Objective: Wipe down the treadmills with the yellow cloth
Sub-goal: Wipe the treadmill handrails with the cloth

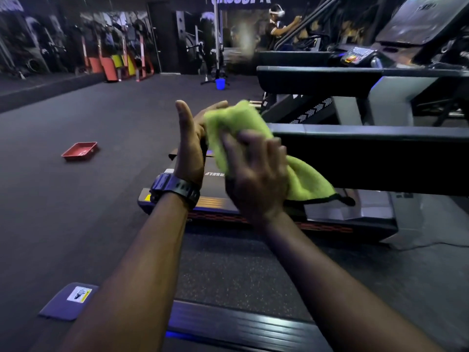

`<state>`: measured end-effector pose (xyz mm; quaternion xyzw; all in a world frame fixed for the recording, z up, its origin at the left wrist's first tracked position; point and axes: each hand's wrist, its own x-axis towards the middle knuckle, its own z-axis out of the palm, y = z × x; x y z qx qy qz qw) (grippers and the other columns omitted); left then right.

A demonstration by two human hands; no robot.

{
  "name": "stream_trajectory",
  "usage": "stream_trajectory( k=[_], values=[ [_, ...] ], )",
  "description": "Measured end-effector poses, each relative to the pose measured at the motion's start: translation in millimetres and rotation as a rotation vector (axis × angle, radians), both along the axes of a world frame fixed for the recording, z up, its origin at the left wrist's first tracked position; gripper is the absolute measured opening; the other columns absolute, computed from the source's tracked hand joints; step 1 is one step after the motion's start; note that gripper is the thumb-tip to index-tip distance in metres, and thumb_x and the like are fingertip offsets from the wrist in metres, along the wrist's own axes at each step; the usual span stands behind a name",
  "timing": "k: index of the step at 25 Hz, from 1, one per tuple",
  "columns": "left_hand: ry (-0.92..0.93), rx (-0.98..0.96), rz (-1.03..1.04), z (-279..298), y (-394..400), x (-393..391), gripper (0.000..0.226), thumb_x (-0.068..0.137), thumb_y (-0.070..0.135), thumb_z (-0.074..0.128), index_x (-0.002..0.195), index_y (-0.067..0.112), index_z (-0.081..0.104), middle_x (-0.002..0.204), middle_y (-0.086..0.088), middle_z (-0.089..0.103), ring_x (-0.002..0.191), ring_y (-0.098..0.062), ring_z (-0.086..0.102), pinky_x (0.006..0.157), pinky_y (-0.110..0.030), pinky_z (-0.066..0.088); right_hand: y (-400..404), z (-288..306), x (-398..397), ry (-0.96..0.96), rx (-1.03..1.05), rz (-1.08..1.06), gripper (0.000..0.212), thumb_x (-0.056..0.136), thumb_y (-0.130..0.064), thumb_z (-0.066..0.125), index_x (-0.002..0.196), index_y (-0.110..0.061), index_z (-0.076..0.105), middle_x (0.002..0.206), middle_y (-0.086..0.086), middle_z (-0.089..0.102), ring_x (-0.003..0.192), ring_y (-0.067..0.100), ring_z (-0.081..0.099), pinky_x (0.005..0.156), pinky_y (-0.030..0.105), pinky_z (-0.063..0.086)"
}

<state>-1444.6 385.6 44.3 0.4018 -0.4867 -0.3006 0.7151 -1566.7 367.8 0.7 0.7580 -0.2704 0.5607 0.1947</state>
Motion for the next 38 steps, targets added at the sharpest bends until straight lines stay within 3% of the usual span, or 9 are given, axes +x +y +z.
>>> stream_trajectory(
  k=[3,7,11,21,23,27,31,35,38],
  values=[
    [-0.04,-0.001,0.02,1,3,2,0.111,0.07,0.09,0.015,0.128,0.007,0.058,0.112,-0.015,0.07,0.112,-0.025,0.064,0.093,-0.026,0.049,0,-44,-38,0.294,-0.082,0.113,0.022,0.098,-0.019,0.056,0.115,-0.021,0.07,0.105,0.005,0.062,0.082,0.03,0.049,0.065,0.043,0.047],
    [-0.079,-0.037,0.045,-5,-2,1,0.105,0.074,0.09,0.017,0.123,0.009,0.062,0.111,-0.01,0.07,0.103,-0.021,0.063,0.087,-0.031,0.048,-5,6,-14,-0.142,0.092,0.016,0.044,0.079,-0.011,0.069,0.123,-0.018,0.068,0.11,0.01,0.059,0.087,0.033,0.052,0.072,0.042,0.046],
    [-0.079,-0.005,0.083,-3,1,-1,0.106,0.078,0.087,0.013,0.119,0.004,0.064,0.112,-0.01,0.07,0.109,-0.022,0.064,0.093,-0.035,0.047,-1,-22,-29,0.187,-0.14,0.107,0.024,0.102,-0.021,0.05,0.111,-0.02,0.073,0.106,0.005,0.062,0.078,0.029,0.052,0.063,0.042,0.046],
    [-1.045,-0.16,0.569,-9,8,-27,0.095,0.092,0.071,0.0,0.123,0.008,0.065,0.13,-0.008,0.063,0.129,-0.022,0.051,0.116,-0.048,0.025,-19,-25,-75,0.008,0.032,0.044,0.044,0.078,-0.014,0.068,0.121,-0.015,0.068,0.115,0.006,0.048,0.09,0.031,0.049,0.074,0.044,0.048],
    [-1.036,-0.186,0.567,-11,5,-36,0.094,0.093,0.069,0.0,0.125,0.007,0.063,0.129,-0.009,0.063,0.126,-0.022,0.053,0.112,-0.043,0.031,-16,-6,-62,-0.195,0.184,0.0,0.054,0.071,-0.011,0.071,0.125,-0.013,0.065,0.114,0.011,0.051,0.09,0.033,0.05,0.077,0.043,0.047],
    [-0.826,-0.228,0.58,-16,6,-35,0.092,0.094,0.067,-0.002,0.123,0.011,0.065,0.122,-0.006,0.067,0.121,-0.018,0.055,0.106,-0.042,0.038,-11,-47,-79,0.175,-0.026,0.057,0.02,0.097,-0.018,0.059,0.112,-0.02,0.071,0.111,0.003,0.054,0.086,0.03,0.049,0.069,0.044,0.048],
    [-0.901,-0.242,0.651,-16,-1,-42,0.088,0.095,0.063,-0.001,0.118,0.012,0.068,0.119,-0.005,0.068,0.119,-0.021,0.057,0.107,-0.044,0.037,-17,-14,-71,-0.213,0.201,-0.012,0.052,0.074,-0.011,0.069,0.125,-0.014,0.064,0.112,0.01,0.051,0.089,0.033,0.05,0.078,0.042,0.044],
    [-0.887,-0.283,0.672,-18,-1,-40,0.087,0.098,0.061,0.002,0.113,0.011,0.071,0.119,-0.004,0.069,0.119,-0.019,0.059,0.105,-0.048,0.038,-14,-46,-85,0.147,-0.002,0.062,0.021,0.093,-0.015,0.064,0.112,-0.019,0.072,0.108,0.004,0.057,0.083,0.03,0.051,0.069,0.043,0.048],
    [-0.873,-0.299,0.695,-21,-5,-39,0.086,0.098,0.059,0.002,0.113,0.012,0.072,0.119,-0.003,0.069,0.119,-0.018,0.059,0.105,-0.047,0.038,-22,-22,-89,-0.197,0.188,-0.01,0.045,0.075,-0.013,0.073,0.12,-0.015,0.068,0.11,0.007,0.051,0.09,0.031,0.05,0.079,0.04,0.046]
  ],
)
